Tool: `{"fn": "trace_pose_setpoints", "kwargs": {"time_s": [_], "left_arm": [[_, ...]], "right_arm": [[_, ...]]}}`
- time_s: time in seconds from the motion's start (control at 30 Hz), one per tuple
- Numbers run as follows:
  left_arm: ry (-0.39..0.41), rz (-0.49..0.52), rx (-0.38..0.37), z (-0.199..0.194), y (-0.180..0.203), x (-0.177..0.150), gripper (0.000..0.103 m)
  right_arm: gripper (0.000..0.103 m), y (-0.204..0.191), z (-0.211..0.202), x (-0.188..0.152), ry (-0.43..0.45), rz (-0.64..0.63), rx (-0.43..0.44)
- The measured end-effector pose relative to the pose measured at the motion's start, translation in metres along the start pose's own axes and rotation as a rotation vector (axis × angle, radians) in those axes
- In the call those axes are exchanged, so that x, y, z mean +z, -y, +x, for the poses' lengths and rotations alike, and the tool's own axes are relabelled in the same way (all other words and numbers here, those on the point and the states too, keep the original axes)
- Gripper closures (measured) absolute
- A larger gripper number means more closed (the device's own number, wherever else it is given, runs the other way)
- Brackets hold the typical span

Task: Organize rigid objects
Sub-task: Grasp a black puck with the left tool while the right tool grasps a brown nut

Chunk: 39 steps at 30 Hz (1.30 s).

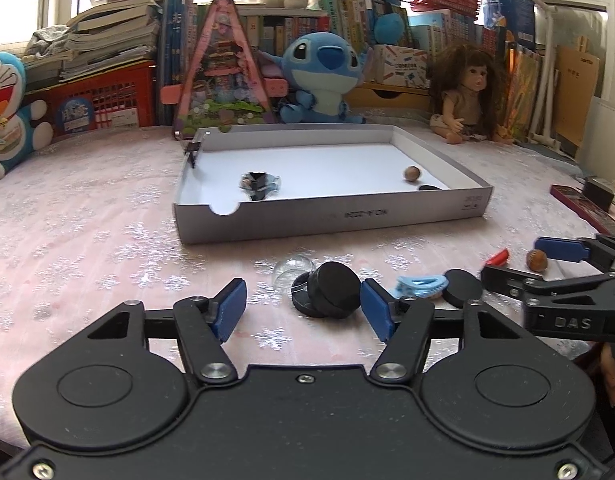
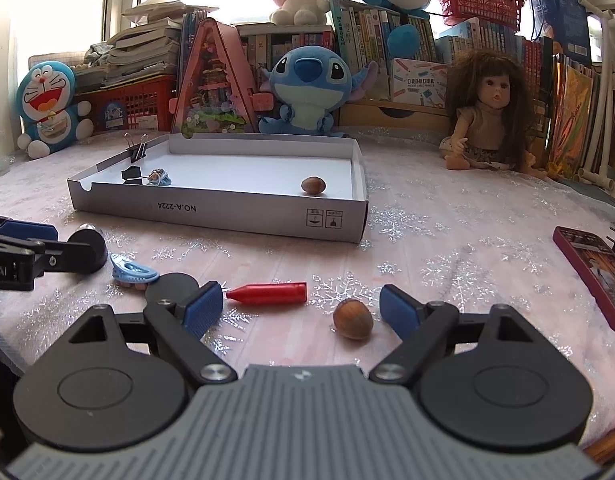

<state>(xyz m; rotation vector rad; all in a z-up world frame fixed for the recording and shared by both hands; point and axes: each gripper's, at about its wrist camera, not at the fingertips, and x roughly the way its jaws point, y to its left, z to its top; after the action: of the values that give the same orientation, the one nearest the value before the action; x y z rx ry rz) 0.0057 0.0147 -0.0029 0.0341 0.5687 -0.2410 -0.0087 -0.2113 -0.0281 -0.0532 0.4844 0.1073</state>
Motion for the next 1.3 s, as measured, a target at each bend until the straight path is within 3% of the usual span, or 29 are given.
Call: {"fn": "trace_pose_setpoints", "kwargs": {"time_s": [0.33, 0.5, 0.63, 0.87, 1.03, 1.3], "left_arm": [[0.03, -0.026, 0.091, -0.004, -0.016, 0.005, 0.051], [0.046, -0.019, 0.057, -0.008, -0.015, 0.006, 0.062], [0.042, 0.019, 0.002, -0.008, -0.005, 0.006, 0.071], [0.042, 0.065, -0.002, -0.002, 0.012, 0.003, 0.072], [0.033, 0.075, -0.005, 0.005, 0.015, 0.004, 0.072], [0.039, 0.077, -0.023, 0.005, 0.016, 0.002, 0.073]], "right_arm": [[0.012, 0.009, -0.008, -0.004, 0.001, -0.01, -0.019], [0.012, 0.013, -0.013, -0.007, 0.015, -0.005, -0.022], [0.025, 0.015, -0.017, -0.008, 0.025, -0.002, -0.019], [0.043, 0.015, -0.019, -0.009, 0.016, -0.007, -0.009], [0.048, 0.016, -0.017, -0.008, 0.01, -0.002, -0.01], [0.072, 0.015, -0.016, -0.007, 0.007, 0.0, -0.013]]}}
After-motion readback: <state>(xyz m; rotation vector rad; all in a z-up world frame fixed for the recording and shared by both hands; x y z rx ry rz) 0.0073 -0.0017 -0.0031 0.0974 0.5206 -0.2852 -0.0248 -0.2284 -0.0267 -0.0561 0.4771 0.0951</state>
